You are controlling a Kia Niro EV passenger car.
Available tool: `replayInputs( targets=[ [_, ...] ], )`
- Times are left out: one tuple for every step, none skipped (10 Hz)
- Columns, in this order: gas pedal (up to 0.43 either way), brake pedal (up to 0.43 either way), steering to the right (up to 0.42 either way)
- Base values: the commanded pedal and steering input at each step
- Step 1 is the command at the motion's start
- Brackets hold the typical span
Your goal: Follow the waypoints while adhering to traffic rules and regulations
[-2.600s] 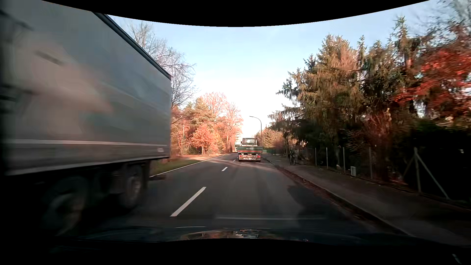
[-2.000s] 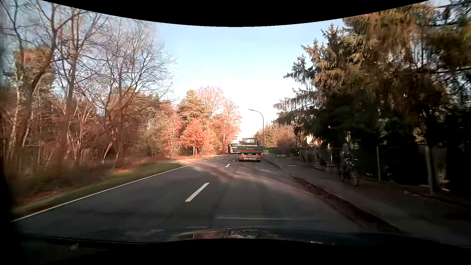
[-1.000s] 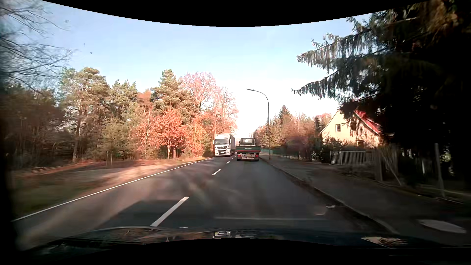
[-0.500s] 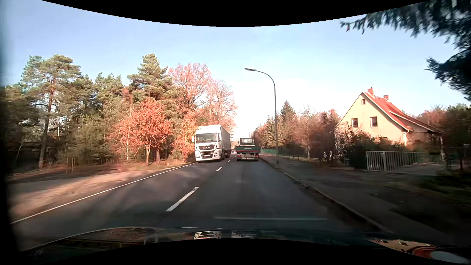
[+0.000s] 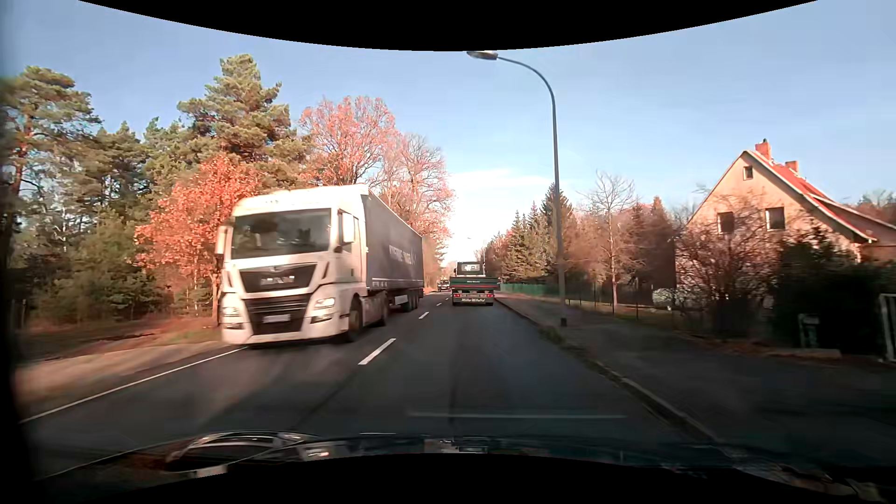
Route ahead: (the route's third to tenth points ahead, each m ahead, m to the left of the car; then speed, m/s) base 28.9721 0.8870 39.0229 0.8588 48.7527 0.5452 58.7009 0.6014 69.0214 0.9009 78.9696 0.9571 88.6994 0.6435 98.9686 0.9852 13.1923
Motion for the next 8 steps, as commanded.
replayInputs(
  targets=[
    [0.110, 0.000, -0.005],
    [0.110, 0.000, -0.005],
    [0.110, 0.000, -0.005],
    [0.110, 0.000, -0.005],
    [0.110, 0.000, -0.005],
    [0.110, 0.000, -0.005],
    [0.110, 0.000, -0.005],
    [0.110, 0.000, -0.005]
  ],
)
